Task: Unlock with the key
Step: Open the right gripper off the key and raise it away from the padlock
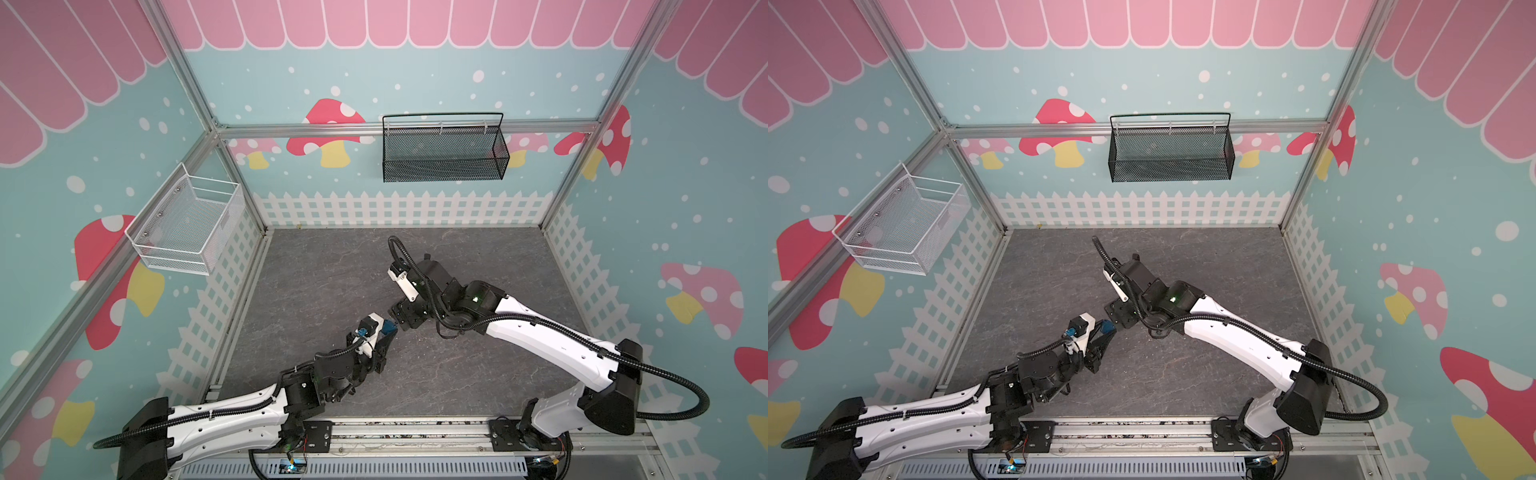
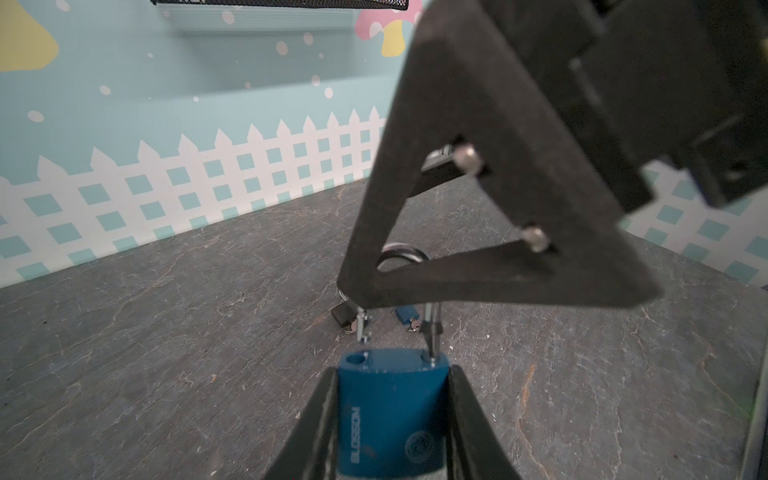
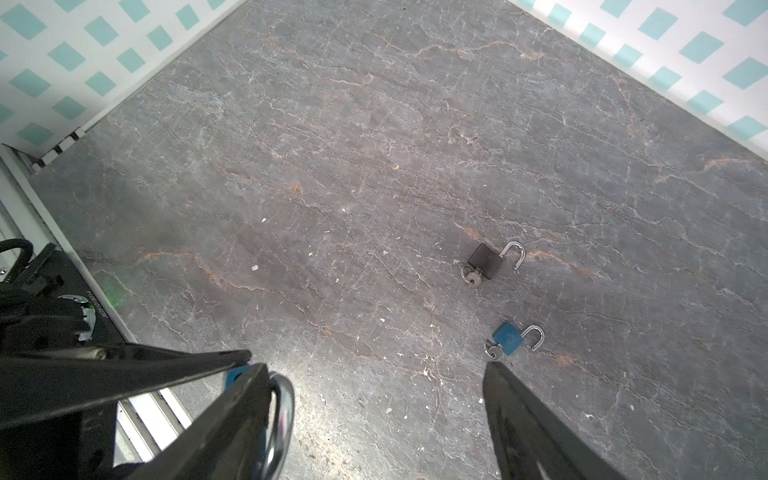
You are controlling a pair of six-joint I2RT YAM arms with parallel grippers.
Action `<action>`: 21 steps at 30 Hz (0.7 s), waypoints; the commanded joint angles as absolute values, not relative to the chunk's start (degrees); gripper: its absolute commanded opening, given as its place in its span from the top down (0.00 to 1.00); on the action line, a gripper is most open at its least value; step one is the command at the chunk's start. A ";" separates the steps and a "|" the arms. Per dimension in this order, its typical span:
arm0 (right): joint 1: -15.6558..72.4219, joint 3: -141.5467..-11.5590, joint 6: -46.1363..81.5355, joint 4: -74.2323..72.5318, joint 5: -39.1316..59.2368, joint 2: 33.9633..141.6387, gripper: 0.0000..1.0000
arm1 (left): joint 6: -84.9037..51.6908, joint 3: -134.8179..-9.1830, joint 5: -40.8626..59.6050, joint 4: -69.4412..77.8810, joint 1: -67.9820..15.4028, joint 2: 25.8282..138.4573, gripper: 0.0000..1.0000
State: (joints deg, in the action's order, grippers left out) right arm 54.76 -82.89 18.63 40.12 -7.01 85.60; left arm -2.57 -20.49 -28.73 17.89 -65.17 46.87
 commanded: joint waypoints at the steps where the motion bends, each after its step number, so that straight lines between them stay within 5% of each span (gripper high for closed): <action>1: 54.08 -85.41 17.23 44.82 -7.50 87.50 0.17 | -0.80 -20.35 -29.56 20.84 -65.03 46.00 1.00; 21: 50.45 -92.82 13.99 49.51 -2.25 93.65 0.16 | 0.11 -18.40 -30.37 23.24 -65.01 44.93 1.00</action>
State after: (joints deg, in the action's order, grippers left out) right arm 50.26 -91.94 16.23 47.59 -4.67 93.80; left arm -1.08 -18.74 -28.93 19.31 -65.17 46.28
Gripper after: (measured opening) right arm 0.839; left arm 0.315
